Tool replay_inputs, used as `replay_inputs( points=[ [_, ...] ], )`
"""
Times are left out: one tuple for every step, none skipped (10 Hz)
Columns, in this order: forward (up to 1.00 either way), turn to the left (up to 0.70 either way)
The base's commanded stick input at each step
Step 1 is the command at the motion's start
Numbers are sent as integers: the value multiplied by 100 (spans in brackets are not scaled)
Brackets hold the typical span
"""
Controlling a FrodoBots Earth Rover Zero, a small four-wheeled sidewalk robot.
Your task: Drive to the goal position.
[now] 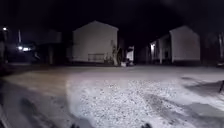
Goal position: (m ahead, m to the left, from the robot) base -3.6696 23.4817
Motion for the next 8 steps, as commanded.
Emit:
replay_inputs(
  points=[
    [0,0],
    [0,0],
    [0,0],
    [0,0],
    [38,0],
    [38,0],
    [36,0],
    [25,0]
  ],
)
